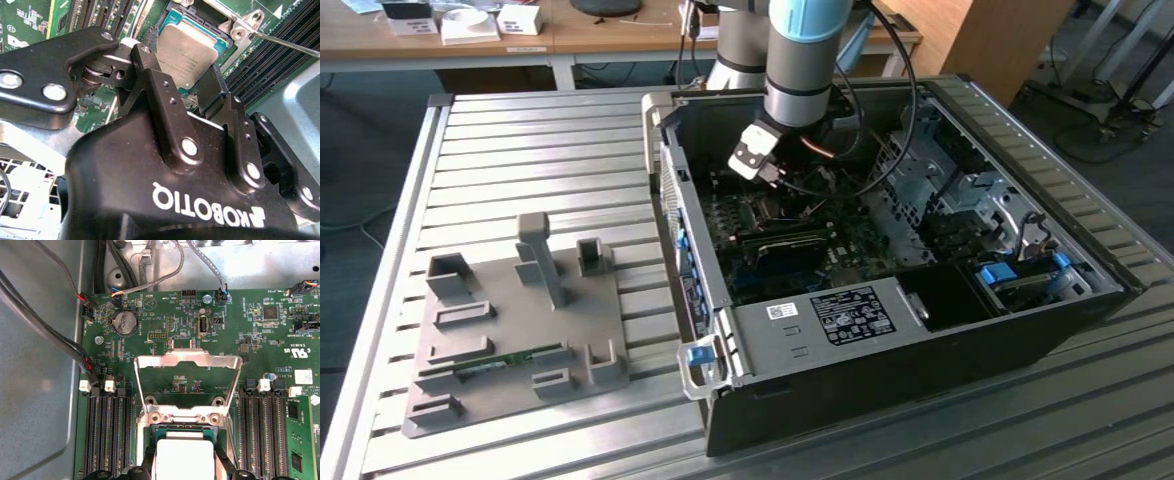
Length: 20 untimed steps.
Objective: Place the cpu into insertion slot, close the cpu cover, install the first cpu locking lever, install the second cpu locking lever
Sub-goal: 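Place the cpu into insertion slot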
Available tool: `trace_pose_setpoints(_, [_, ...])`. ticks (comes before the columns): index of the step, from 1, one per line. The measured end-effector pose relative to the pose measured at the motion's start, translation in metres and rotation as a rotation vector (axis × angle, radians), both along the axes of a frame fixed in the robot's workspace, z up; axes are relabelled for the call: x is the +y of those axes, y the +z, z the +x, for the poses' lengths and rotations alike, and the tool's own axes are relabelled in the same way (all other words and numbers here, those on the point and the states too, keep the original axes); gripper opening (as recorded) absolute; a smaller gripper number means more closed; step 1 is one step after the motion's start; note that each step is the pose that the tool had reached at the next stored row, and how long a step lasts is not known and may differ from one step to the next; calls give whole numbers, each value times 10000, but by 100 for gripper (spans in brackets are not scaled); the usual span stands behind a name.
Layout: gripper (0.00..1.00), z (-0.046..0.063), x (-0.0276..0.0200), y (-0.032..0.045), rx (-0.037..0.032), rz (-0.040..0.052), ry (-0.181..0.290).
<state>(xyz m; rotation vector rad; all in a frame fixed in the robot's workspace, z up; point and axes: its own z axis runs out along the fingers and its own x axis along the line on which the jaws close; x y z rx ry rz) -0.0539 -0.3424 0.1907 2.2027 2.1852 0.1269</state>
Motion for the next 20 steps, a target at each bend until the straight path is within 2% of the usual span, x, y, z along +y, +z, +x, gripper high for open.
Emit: trace_pose_setpoints(20, [55,2,3,-12,-13,18,2])
